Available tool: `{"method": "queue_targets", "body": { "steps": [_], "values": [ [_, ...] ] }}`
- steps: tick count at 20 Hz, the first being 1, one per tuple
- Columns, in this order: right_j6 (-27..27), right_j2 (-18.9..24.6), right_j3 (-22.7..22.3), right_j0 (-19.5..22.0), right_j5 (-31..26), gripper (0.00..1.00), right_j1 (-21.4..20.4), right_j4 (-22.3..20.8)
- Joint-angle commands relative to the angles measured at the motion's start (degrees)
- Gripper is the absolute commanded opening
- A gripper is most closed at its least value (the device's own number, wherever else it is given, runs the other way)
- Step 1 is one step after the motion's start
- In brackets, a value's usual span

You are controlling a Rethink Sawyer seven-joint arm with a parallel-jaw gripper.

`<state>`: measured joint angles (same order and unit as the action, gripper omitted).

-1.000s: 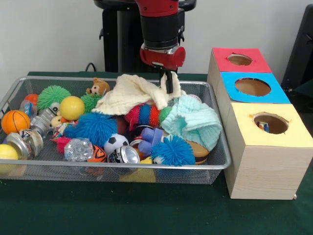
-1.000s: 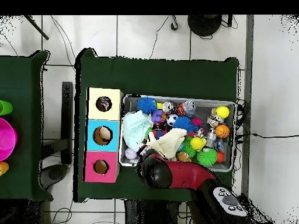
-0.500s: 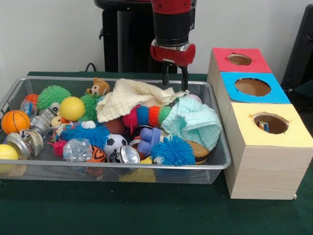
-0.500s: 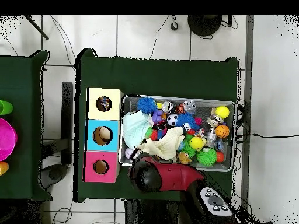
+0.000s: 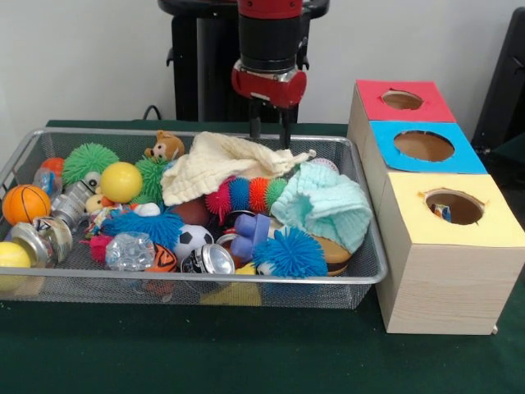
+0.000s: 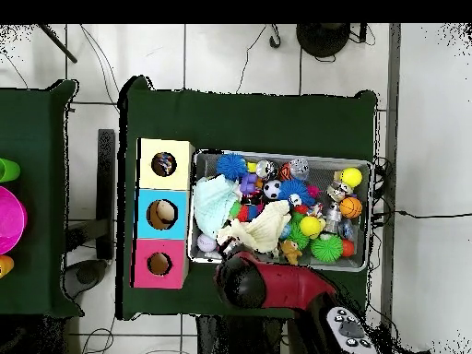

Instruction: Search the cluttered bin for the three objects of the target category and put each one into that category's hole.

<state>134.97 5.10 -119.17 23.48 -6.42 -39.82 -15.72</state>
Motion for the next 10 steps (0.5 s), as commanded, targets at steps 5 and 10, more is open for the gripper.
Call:
{"method": "queue_targets", "body": {
  "steps": [5, 10],
  "values": [
    [-3.6, -0.2, 8.5, 5.7, -4.2, 1.0, -1.6, -3.8],
    [-5.7, 2.1, 10.4, 8.3, -5.6, 1.0, -1.4, -4.9]
  ]
}}
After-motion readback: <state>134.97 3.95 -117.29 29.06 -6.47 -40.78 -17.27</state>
